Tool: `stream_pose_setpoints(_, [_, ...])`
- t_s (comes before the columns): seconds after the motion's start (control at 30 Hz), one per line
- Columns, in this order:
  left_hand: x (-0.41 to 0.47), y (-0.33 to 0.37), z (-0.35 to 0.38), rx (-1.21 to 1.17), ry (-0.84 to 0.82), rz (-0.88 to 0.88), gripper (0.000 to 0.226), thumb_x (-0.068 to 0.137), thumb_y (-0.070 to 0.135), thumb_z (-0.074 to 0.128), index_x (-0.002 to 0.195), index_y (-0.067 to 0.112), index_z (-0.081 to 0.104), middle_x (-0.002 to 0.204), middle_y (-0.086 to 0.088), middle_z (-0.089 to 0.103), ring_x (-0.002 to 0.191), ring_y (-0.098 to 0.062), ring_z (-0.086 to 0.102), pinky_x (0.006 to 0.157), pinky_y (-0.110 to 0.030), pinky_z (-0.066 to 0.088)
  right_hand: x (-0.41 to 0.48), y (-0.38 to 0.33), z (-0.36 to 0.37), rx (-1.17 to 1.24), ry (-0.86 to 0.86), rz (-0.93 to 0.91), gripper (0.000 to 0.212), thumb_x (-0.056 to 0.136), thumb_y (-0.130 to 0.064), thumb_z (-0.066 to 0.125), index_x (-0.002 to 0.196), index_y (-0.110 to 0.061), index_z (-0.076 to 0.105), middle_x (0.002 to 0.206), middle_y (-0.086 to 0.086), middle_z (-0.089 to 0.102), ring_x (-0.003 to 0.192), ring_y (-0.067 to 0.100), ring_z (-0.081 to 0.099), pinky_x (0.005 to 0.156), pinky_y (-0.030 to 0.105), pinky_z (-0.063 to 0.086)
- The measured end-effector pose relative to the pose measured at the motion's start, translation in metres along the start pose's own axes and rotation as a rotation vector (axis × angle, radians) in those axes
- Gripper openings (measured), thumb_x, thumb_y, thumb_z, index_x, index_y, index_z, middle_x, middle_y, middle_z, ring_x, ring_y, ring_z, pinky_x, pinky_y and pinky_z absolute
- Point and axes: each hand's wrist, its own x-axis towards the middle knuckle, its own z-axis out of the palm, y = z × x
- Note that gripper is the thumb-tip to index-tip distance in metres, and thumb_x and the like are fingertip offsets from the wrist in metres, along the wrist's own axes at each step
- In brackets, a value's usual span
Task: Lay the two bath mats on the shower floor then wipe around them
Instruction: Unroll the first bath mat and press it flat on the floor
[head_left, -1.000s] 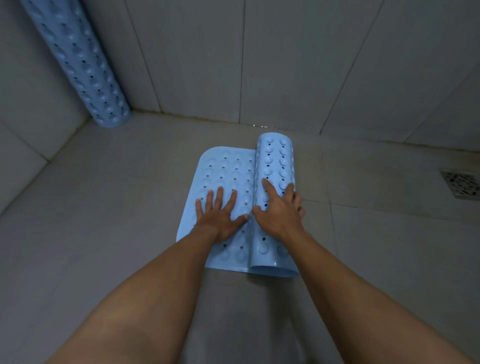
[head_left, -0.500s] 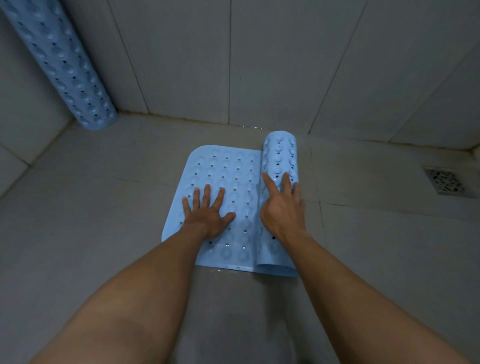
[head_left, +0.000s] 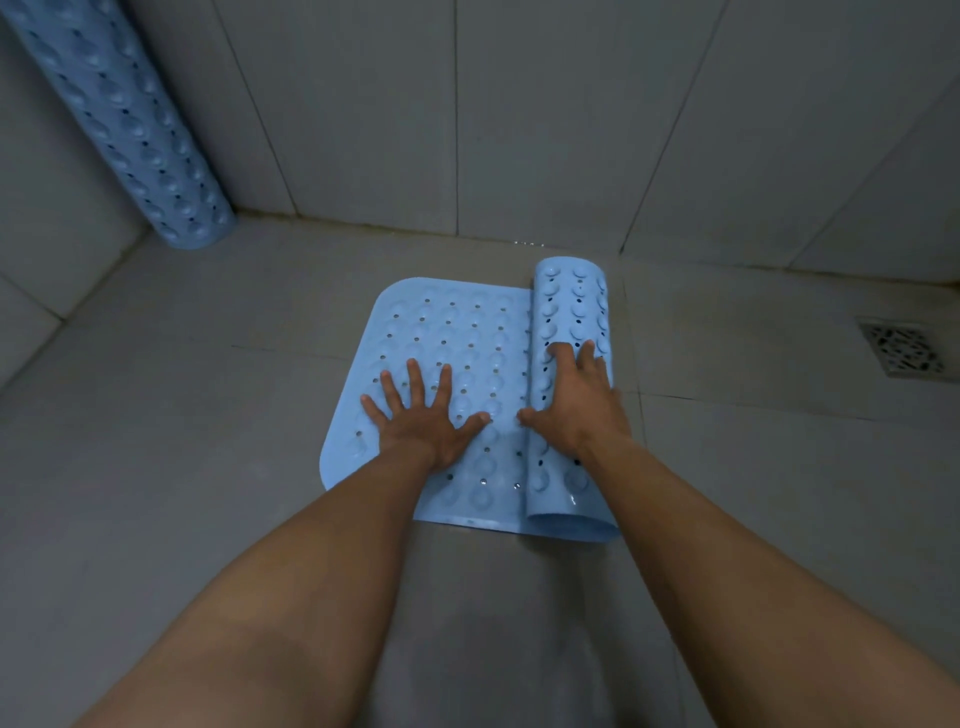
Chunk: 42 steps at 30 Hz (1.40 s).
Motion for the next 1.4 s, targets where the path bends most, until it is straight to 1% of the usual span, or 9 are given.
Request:
stream_pose_setpoints(0.2, [-0.001,0.017,-0.001,0.005,0.008,-0.048,0.09,0.088,0.079,0.02,0.153,0.032,-0.023,0.159,-0.01,-0.033,0.145,-0.04,-0.029,0.11,-0.069,-0.017,-0.007,0.029,-0.022,0.094,0.023,0.08,0.084,0.073,-0.047,0.073,0.141,-0.026,0.028,0.151,0.01,0.024,0.136,0.034,0.035,0.107,0.052,0.04])
stream_pose_setpoints(0.33, [-0.013,0.052,0.006,0.002,0.088,0.124,0.065,0.101,0.055,0.018,0.156,0.035,-0.011,0.164,-0.007,-0.021,0.149,-0.036,-0.021,0.115,-0.067,-0.009,-0.013,0.044,-0.026,0.051,0.027,0.152,0.085,0.084,-0.049,0.058,0.152,-0.017,0.019,0.161,0.017,0.011,0.146,0.036,0.019,0.115,0.055,0.026])
stream_pose_setpoints(0.57, [-0.028,0.098,0.03,0.012,0.097,0.165,0.067,0.099,0.063,0.01,0.155,0.037,-0.014,0.162,-0.011,-0.025,0.148,-0.038,-0.022,0.113,-0.068,-0.011,-0.022,0.068,-0.037,-0.042,0.043,0.083,0.065,0.093,-0.021,0.041,0.155,-0.031,0.025,0.164,0.016,0.002,0.15,0.037,0.007,0.117,0.059,0.02])
stream_pose_setpoints(0.67, [-0.032,0.107,0.032,0.045,0.033,0.163,0.075,0.092,0.074,0.007,0.154,0.038,-0.019,0.161,-0.008,-0.03,0.146,-0.037,-0.028,0.111,-0.069,-0.015,-0.026,0.075,-0.041,-0.038,-0.005,0.102,0.065,0.097,-0.039,0.039,0.157,-0.032,0.015,0.165,0.013,-0.004,0.151,0.035,0.003,0.118,0.06,0.016])
stream_pose_setpoints(0.77, [-0.03,0.109,0.03,0.049,-0.025,0.155,0.08,0.089,0.078,0.007,0.151,0.039,-0.024,0.159,-0.007,-0.035,0.145,-0.036,-0.032,0.11,-0.07,-0.014,-0.03,0.076,-0.045,-0.016,-0.086,0.131,0.092,0.09,-0.061,0.053,0.158,-0.031,-0.002,0.163,0.012,-0.02,0.151,0.033,-0.009,0.12,0.059,0.009])
stream_pose_setpoints(0.83, [-0.029,0.11,0.028,0.049,-0.043,0.155,0.081,0.088,0.079,0.006,0.15,0.039,-0.026,0.157,-0.007,-0.037,0.144,-0.036,-0.033,0.11,-0.07,-0.016,-0.033,0.077,-0.046,-0.021,-0.101,0.13,0.105,0.086,-0.061,0.063,0.157,-0.031,-0.008,0.162,0.011,-0.025,0.151,0.033,-0.013,0.12,0.06,0.008])
stream_pose_setpoints(1.03, [-0.03,0.115,0.028,0.044,-0.021,0.136,0.072,0.095,0.069,0.008,0.152,0.037,-0.023,0.159,-0.009,-0.033,0.145,-0.037,-0.031,0.11,-0.071,-0.012,-0.03,0.074,-0.039,-0.024,-0.045,0.25,0.101,0.086,-0.052,0.061,0.158,-0.024,-0.003,0.163,0.019,-0.018,0.151,0.036,-0.011,0.119,0.061,0.003])
stream_pose_setpoints(1.23, [-0.034,0.142,0.012,-0.023,-0.084,0.214,0.08,0.098,0.036,0.041,0.157,0.032,-0.012,0.162,-0.007,-0.028,0.146,-0.041,-0.026,0.109,-0.074,-0.01,-0.031,0.067,-0.039,-0.091,0.052,0.254,0.095,0.088,-0.048,0.057,0.158,-0.012,0.004,0.164,0.019,-0.005,0.149,0.039,0.0,0.12,0.056,0.007])
stream_pose_setpoints(1.4, [-0.037,0.155,0.025,-0.051,0.022,0.268,0.062,0.102,0.038,0.033,0.157,0.038,0.003,0.166,-0.006,-0.014,0.145,-0.05,-0.019,0.112,-0.071,-0.009,-0.043,0.103,-0.047,-0.069,0.078,0.173,0.073,0.092,-0.033,0.048,0.157,-0.034,0.015,0.163,0.023,-0.001,0.15,0.039,0.004,0.12,0.054,0.01])
